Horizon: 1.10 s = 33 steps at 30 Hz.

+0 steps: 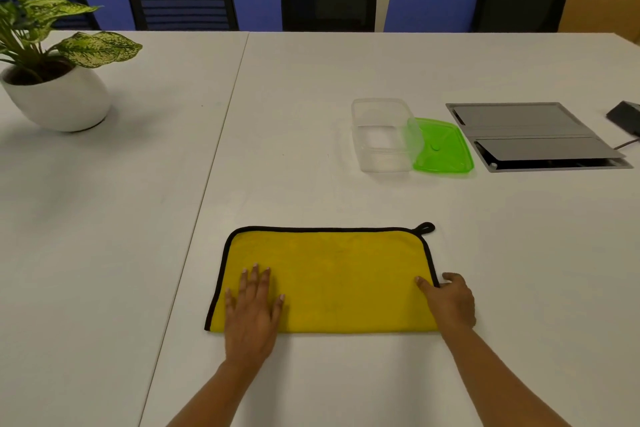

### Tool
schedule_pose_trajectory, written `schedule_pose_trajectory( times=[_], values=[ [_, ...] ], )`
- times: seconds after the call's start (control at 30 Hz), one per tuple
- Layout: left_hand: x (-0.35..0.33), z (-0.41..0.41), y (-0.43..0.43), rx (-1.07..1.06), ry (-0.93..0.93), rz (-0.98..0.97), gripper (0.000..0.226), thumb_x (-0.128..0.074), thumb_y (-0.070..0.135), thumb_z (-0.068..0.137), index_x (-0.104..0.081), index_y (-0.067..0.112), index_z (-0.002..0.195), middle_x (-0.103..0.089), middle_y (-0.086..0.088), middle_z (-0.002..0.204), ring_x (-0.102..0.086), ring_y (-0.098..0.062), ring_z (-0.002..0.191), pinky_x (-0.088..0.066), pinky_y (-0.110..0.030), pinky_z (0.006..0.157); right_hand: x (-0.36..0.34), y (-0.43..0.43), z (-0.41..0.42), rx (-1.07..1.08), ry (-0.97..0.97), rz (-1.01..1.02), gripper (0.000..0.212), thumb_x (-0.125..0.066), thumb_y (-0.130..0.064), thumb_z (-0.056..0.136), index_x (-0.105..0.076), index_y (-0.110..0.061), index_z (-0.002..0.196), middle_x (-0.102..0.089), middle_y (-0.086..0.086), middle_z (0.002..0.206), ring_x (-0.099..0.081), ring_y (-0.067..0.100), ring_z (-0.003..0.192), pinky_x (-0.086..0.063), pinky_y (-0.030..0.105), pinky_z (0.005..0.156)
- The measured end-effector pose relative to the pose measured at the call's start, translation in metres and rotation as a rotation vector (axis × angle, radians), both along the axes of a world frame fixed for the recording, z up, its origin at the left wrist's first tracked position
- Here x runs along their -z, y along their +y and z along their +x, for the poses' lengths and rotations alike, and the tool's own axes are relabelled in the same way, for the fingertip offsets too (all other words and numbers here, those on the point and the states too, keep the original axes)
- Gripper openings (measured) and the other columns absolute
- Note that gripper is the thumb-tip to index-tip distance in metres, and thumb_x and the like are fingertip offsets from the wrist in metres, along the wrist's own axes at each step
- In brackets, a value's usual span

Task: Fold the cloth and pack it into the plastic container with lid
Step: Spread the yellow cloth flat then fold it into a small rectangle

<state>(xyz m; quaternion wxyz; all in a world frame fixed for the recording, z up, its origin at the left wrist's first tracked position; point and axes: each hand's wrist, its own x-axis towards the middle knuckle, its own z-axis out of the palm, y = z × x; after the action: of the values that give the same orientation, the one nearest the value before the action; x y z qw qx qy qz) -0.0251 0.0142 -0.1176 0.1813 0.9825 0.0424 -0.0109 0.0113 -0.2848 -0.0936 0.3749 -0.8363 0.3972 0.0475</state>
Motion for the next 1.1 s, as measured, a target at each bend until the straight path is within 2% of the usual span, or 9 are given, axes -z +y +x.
schedule_pose_trajectory(
  times=[0.1, 0.23, 0.5, 0.57, 0.67, 0.8, 0.9, 0.97, 1.1],
  values=[
    [-0.003, 0.000, -0.020, 0.133, 0.048, 0.001, 0.086, 0.009, 0.068, 0.082, -0.031, 0.022, 0.143, -0.031, -0.003, 0.151, -0.013, -0.017, 0.143, -0.006, -0.039, 0.116, -0.005, -0.003, 0.007, -0.006, 0.059, 0.108, 0.062, -0.074, -0.033, 0.076, -0.049, -0.002, 0.123, -0.054, 0.022, 0.126, -0.051, 0.040, 0.114, -0.044, 0.049, 0.095],
    [-0.012, 0.001, -0.037, 0.235, 0.187, 0.092, 0.058, -0.005, 0.053, 0.094, -0.045, 0.028, 0.128, -0.060, 0.003, 0.130, -0.052, -0.018, 0.123, -0.045, -0.044, 0.096, -0.013, -0.007, 0.015, -0.032, 0.081, 0.259, 0.045, -0.069, -0.020, 0.081, -0.056, 0.007, 0.115, -0.058, 0.026, 0.119, -0.054, 0.041, 0.109, -0.045, 0.045, 0.092],
    [-0.006, -0.002, -0.051, 0.370, 0.289, 0.260, 0.070, 0.002, 0.055, 0.092, -0.062, 0.038, 0.116, -0.067, 0.002, 0.122, -0.065, -0.020, 0.110, -0.051, -0.054, 0.081, -0.021, -0.020, 0.014, 0.055, -0.053, 0.416, 0.042, -0.069, -0.015, 0.081, -0.057, 0.000, 0.118, -0.059, 0.023, 0.120, -0.054, 0.040, 0.110, -0.047, 0.052, 0.095],
    [-0.012, -0.003, -0.059, 0.408, 0.287, 0.267, 0.070, 0.003, 0.061, 0.087, -0.051, 0.039, 0.128, -0.053, -0.005, 0.138, -0.052, -0.028, 0.126, -0.040, -0.062, 0.093, -0.025, -0.027, 0.014, 0.074, -0.070, 0.405, 0.042, -0.070, -0.015, 0.080, -0.059, -0.001, 0.117, -0.059, 0.023, 0.120, -0.055, 0.040, 0.109, -0.047, 0.052, 0.095],
    [-0.014, -0.008, -0.076, 0.562, 0.340, 0.196, 0.088, 0.008, 0.064, 0.062, -0.008, 0.041, 0.145, 0.001, -0.005, 0.159, 0.003, -0.031, 0.146, -0.001, -0.058, 0.114, -0.032, -0.040, 0.013, 0.102, -0.086, 0.359, 0.042, -0.071, -0.015, 0.079, -0.059, 0.000, 0.117, -0.060, 0.024, 0.120, -0.055, 0.041, 0.109, -0.046, 0.053, 0.096],
    [-0.027, -0.010, -0.091, 0.581, 0.394, 0.145, 0.077, -0.005, 0.065, 0.076, -0.009, 0.035, 0.147, 0.006, -0.003, 0.159, 0.008, -0.025, 0.147, 0.001, -0.051, 0.117, -0.046, -0.054, 0.008, 0.102, -0.085, 0.298, 0.041, -0.069, -0.013, 0.081, -0.059, 0.001, 0.119, -0.059, 0.025, 0.122, -0.055, 0.038, 0.105, -0.045, 0.053, 0.097],
    [-0.042, -0.003, -0.099, 0.455, 0.438, -0.132, 0.052, -0.041, 0.041, 0.094, -0.034, 0.023, 0.141, -0.022, -0.004, 0.156, -0.018, -0.020, 0.144, -0.015, -0.036, 0.117, -0.073, -0.046, 0.011, 0.047, -0.054, 0.394, 0.040, -0.062, -0.008, 0.086, -0.054, 0.001, 0.124, -0.056, 0.025, 0.125, -0.054, 0.034, 0.098, -0.046, 0.046, 0.091],
    [-0.062, 0.007, -0.104, 0.223, 0.444, -0.522, 0.037, -0.049, 0.030, 0.094, -0.053, 0.016, 0.127, -0.053, -0.011, 0.136, -0.051, -0.020, 0.120, -0.039, -0.026, 0.097, -0.096, -0.029, 0.015, -0.073, -0.007, 0.457, 0.037, -0.058, -0.006, 0.088, -0.053, -0.001, 0.125, -0.057, 0.023, 0.123, -0.051, 0.030, 0.096, -0.043, 0.043, 0.087],
    [-0.107, 0.035, -0.103, -0.171, 0.506, -1.187, 0.014, -0.050, 0.030, 0.093, -0.057, 0.019, 0.091, -0.064, -0.003, 0.088, -0.059, -0.016, 0.074, -0.045, -0.023, 0.065, -0.129, 0.026, 0.017, -0.272, -0.030, 0.545, 0.033, -0.056, -0.003, 0.088, -0.054, -0.002, 0.121, -0.058, 0.014, 0.104, -0.052, 0.025, 0.094, -0.044, 0.033, 0.073]
  ],
)
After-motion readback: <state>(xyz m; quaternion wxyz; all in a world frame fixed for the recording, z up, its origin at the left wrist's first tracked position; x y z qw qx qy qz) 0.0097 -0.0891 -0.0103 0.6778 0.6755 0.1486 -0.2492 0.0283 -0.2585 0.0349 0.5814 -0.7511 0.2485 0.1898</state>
